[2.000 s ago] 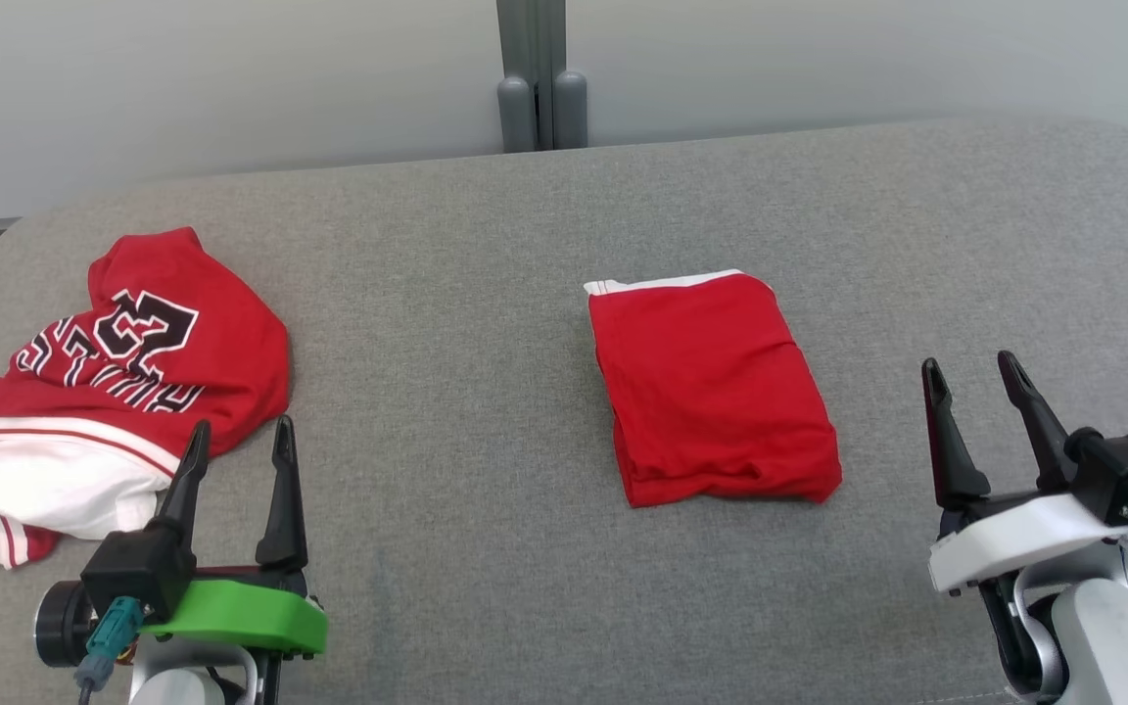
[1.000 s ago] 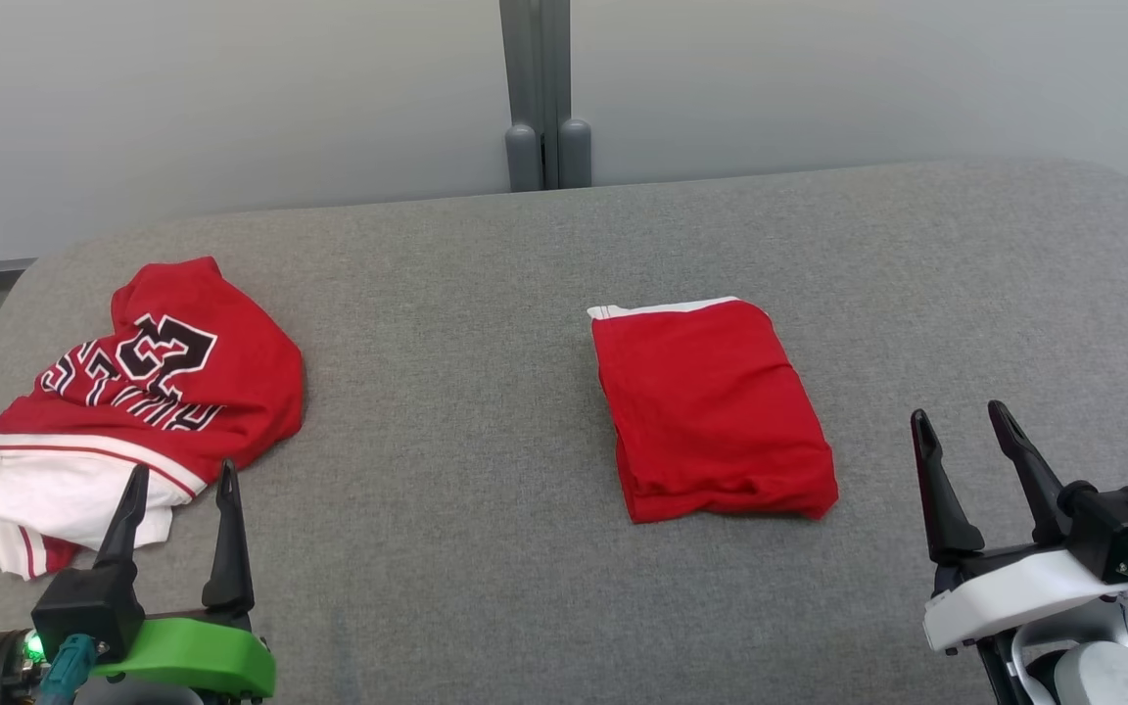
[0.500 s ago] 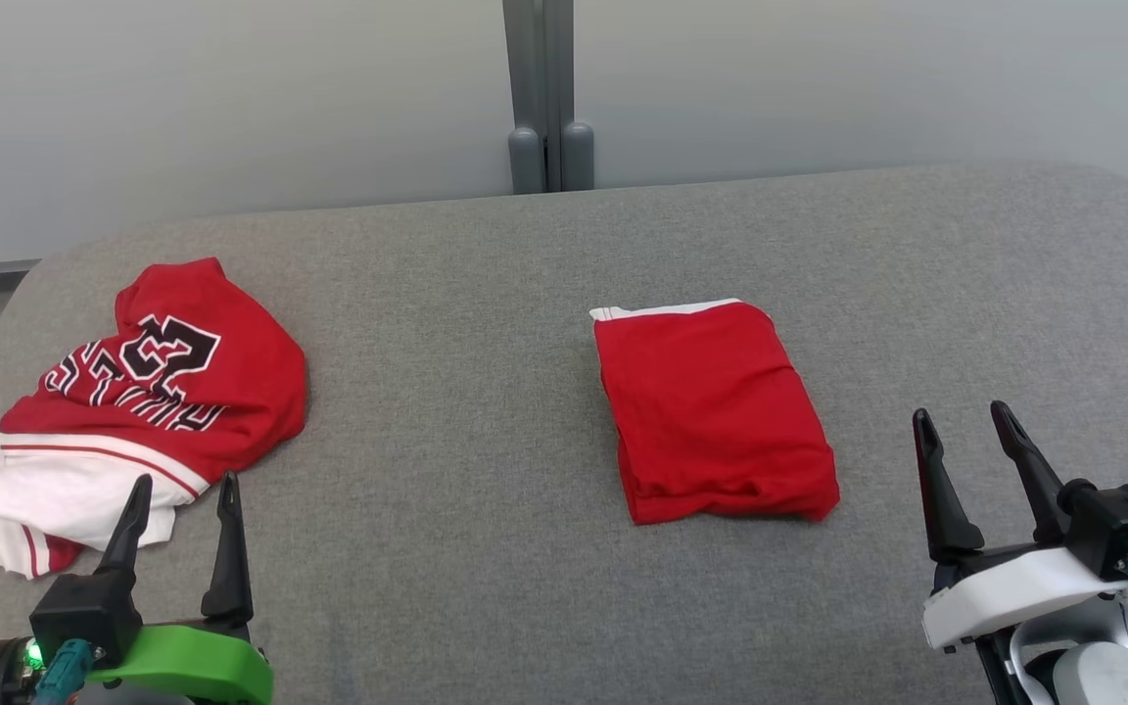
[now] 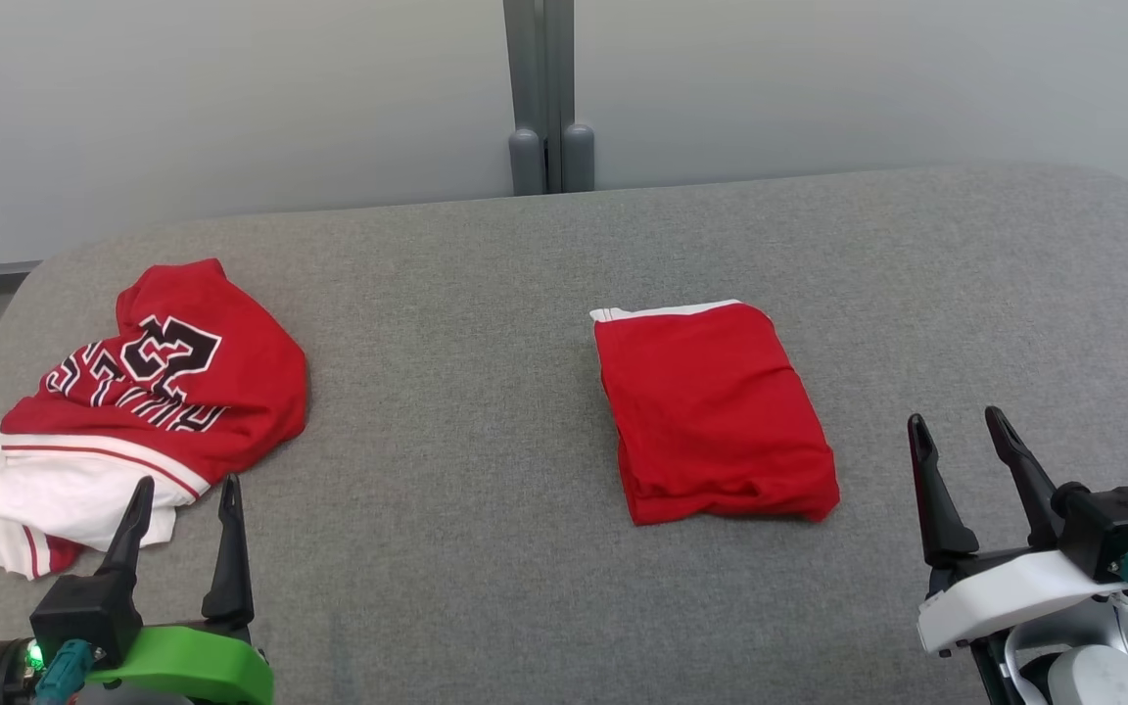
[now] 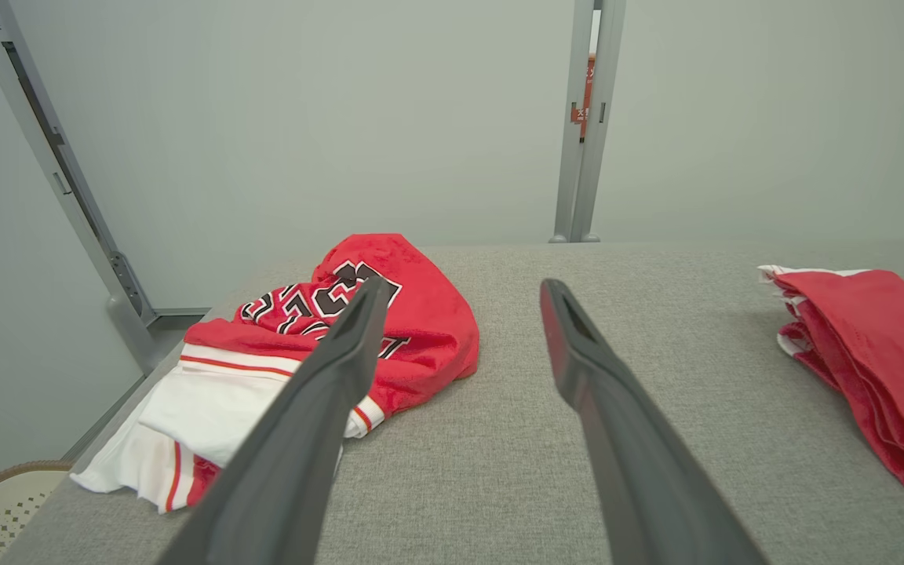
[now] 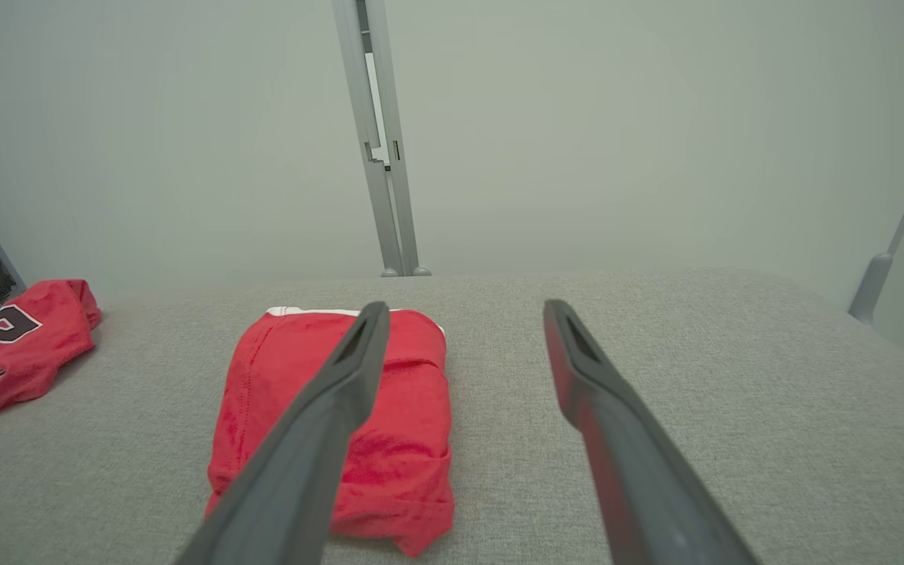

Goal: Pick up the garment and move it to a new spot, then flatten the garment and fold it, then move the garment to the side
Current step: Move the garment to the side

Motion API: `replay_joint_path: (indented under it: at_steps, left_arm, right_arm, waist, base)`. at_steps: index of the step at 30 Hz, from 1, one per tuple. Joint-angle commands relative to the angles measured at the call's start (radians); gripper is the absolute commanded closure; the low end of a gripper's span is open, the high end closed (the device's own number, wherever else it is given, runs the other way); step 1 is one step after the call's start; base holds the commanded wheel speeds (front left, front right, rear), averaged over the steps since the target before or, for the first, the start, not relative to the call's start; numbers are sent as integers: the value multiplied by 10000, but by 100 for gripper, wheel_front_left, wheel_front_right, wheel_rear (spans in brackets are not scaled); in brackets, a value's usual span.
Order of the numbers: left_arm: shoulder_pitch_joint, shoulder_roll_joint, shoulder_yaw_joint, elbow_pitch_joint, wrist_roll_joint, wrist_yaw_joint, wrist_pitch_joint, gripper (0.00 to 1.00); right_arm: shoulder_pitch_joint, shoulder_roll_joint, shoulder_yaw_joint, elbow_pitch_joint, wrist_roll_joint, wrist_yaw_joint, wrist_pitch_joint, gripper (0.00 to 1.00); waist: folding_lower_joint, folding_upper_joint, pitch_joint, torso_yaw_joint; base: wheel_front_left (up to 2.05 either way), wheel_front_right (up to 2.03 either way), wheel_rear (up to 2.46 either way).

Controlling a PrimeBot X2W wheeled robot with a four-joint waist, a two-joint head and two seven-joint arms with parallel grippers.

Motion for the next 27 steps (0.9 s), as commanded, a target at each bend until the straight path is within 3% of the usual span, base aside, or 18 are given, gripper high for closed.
replay_joint_path:
  at_steps: [1, 16, 27]
  left_arm:
    - [4, 84, -11, 14, -44, 61, -57, 0]
    - [-118, 136, -112, 178, -167, 127, -154, 0]
    - [-707, 35, -389, 437, -229, 66, -343, 0]
  right_arm:
    - [114, 12, 3, 19, -54, 1, 7, 0]
    - [-331, 74, 45, 406, -22, 1, -142, 0]
    - [-2724, -532, 814, 1847, -103, 1, -88, 0]
  waist:
    - [0, 0, -3, -3]
    - [0, 0, 59, 115]
    - [0, 0, 907, 543]
  base:
    - [0, 0, 0]
    - [0, 0, 0]
    - [0, 0, 0]
